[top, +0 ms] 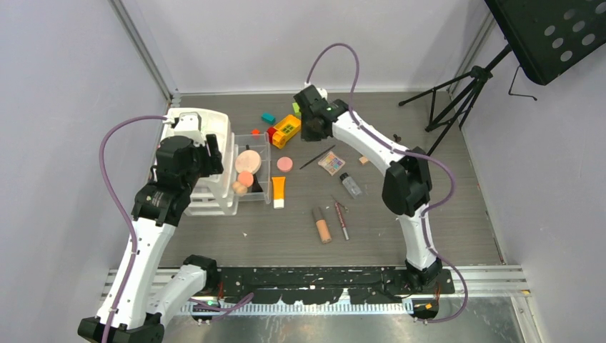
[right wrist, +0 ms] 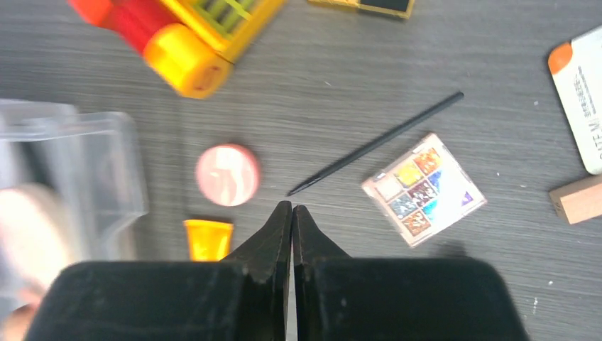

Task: Organize the makeup
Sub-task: Pick up the makeup tool from the center of the board.

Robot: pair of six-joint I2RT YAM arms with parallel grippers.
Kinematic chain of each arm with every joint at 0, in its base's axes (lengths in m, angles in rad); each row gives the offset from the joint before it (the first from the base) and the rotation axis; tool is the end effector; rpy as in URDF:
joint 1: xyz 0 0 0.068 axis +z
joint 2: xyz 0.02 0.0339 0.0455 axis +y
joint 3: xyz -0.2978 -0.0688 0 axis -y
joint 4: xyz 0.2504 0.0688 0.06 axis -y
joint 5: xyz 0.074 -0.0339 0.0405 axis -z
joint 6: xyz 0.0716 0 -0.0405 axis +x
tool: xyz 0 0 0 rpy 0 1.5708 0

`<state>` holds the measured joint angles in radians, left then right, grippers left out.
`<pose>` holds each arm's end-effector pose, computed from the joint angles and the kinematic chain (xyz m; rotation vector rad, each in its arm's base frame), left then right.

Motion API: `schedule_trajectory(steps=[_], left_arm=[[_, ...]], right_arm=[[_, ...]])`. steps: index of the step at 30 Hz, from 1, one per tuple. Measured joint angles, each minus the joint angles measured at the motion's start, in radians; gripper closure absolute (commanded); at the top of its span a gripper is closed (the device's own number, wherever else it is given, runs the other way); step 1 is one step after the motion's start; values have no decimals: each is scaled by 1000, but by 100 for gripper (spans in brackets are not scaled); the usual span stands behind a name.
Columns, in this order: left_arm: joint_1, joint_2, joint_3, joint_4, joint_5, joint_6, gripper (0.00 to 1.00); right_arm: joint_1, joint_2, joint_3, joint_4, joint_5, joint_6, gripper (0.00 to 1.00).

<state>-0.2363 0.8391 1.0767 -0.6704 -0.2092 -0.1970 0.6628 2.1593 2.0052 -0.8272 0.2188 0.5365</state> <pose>0.1795 -0.0279 0.3919 -0.0945 1.9920 -0.0695 0.4210 0.3089 0.2624 -0.0754 2.5284 0.2039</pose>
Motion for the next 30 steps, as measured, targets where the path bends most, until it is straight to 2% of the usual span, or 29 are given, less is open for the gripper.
schedule_trajectory(steps=[4,8,9,13,21,30], left_arm=[[0,0,0,0,0,0,37],[0,0,0,0,0,0,37],[0,0,0,0,0,0,37],[0,0,0,0,0,0,37],[0,-1,0,0,0,0,37],[0,-6,0,0,0,0,37]], right_arm=[[3,-74,-1,49,-10,31,64],[-17,-62,-21,72,-13,64,59],[-28,-50,-24,73,-18,72,55],[-86,37,-25,82,-37,123,48],[-113,216,44,12,-9,199,46],[-71,219,52,3,-4,223,46]])
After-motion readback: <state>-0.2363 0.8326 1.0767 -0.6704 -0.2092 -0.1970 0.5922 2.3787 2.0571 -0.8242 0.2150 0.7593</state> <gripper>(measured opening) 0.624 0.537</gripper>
